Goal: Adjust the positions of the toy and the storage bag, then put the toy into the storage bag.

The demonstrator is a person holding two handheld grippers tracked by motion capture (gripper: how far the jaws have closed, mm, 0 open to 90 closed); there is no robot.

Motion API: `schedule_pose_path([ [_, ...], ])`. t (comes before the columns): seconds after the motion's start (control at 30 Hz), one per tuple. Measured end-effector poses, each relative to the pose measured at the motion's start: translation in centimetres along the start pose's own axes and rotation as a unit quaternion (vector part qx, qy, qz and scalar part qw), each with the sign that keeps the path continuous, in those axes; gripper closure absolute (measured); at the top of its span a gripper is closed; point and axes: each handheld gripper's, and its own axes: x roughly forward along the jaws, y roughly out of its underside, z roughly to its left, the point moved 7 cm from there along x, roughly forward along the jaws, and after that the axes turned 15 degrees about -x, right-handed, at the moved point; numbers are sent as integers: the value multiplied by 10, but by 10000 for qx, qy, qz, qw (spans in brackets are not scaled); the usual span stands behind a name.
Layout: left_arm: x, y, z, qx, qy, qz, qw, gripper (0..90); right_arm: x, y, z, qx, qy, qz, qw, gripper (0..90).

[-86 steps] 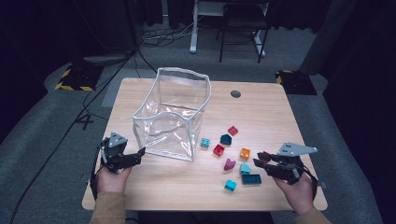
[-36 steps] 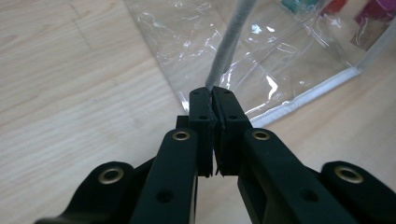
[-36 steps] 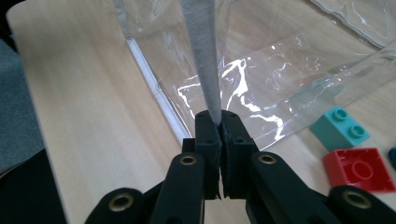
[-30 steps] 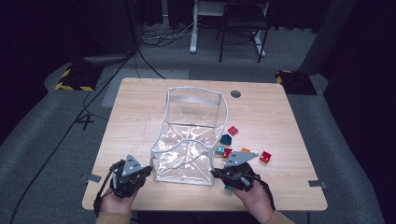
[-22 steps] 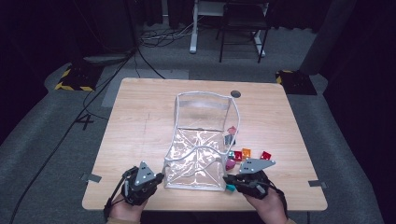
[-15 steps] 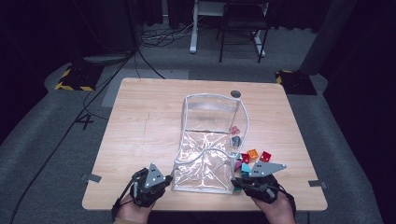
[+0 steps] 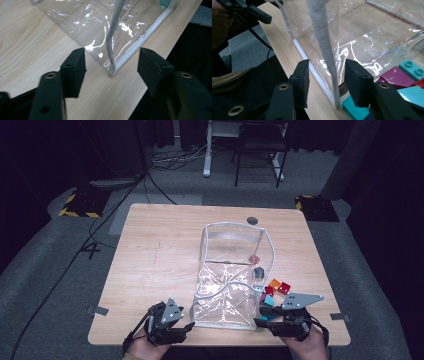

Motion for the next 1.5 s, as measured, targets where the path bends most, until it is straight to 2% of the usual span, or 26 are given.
schedule_pose_path([
  [0.13,-10,1,7,-77,39,-103,9999,327,-11,2,-8,32,87,-64,9999,527],
  [0.17,-13,2,9,-103,108,-109,9998,322,-15,3,-11,35,138,-89,9999,531],
  [0.2,-17,2,11,-97,190,-99,9997,319,-18,5,-14,26,252,-89,9996,532],
  [0.27,-24,2,17,-79,184,-186,9996,319,-26,8,-21,0,437,-83,9990,532],
  [0.37,-28,2,31,-154,-39,-245,9996,309,-37,14,-36,96,738,-46,9972,519],
  [0.4,-25,3,43,-234,-227,-225,9992,309,-39,15,-39,112,815,-26,9966,513],
  [0.43,-25,3,43,-234,-227,-225,9992,309,-39,15,-39,112,815,-26,9966,513],
  [0.47,-22,4,48,-283,-297,-225,9989,309,-43,16,-45,141,945,-2,9954,501],
  [0.6,-5,7,68,-333,-634,-43,9974,316,-48,17,-54,201,1104,14,9937,496],
  [0.73,12,7,87,-471,-900,63,9948,324,-53,16,-62,268,1267,2,9916,488],
  [0.87,23,7,108,-853,-1055,-9,9908,325,-56,15,-68,243,1390,30,9900,488],
  [0.9,23,7,108,-853,-1055,-9,9908,325,-56,15,-68,243,1390,30,9900,488],
  [0.93,25,8,114,-939,-1113,-50,9893,324,-57,13,-72,214,1455,59,9891,488],
  [1.03,27,11,118,-1016,-1118,-53,9885,323,-57,11,-78,215,1480,65,9887,488],
  [1.1,28,15,121,-1017,-1182,2,9878,323,-57,8,-84,191,1518,71,9882,489],
  [1.13,29,18,123,-1017,-1198,43,9876,323,-55,6,-91,170,1578,98,9873,488],
  [1.2,31,25,126,-1050,-1247,155,9865,323,-54,6,-95,182,1592,118,9870,488],
  [1.27,31,32,128,-1107,-1229,198,9860,322,-51,4,-103,160,1634,178,9863,489],
  [1.37,28,37,132,-1187,-1149,92,9862,312,-46,2,-115,121,1725,257,9846,488],
  [1.5,28,40,133,-1162,-1051,-133,9876,293,-36,-3,-134,45,1799,349,9831,488],
])
